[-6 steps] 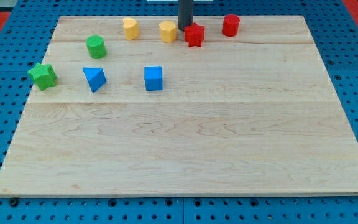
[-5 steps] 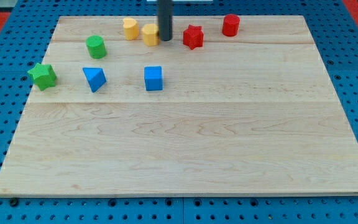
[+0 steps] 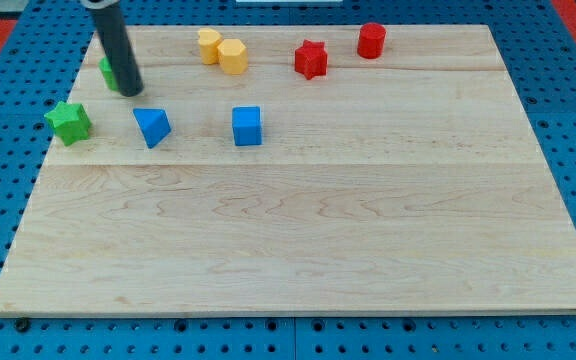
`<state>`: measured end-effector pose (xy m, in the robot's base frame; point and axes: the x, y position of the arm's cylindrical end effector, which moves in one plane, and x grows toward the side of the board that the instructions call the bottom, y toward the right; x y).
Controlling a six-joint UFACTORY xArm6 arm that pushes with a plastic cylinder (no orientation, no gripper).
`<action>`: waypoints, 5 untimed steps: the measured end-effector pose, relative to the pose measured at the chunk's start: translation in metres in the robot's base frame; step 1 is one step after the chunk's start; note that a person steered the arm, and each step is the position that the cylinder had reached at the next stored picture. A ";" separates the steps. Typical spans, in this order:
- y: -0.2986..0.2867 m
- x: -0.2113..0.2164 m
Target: Push the green circle to the top left corner
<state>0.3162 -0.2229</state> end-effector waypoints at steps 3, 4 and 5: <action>-0.028 -0.014; -0.081 -0.020; -0.081 -0.029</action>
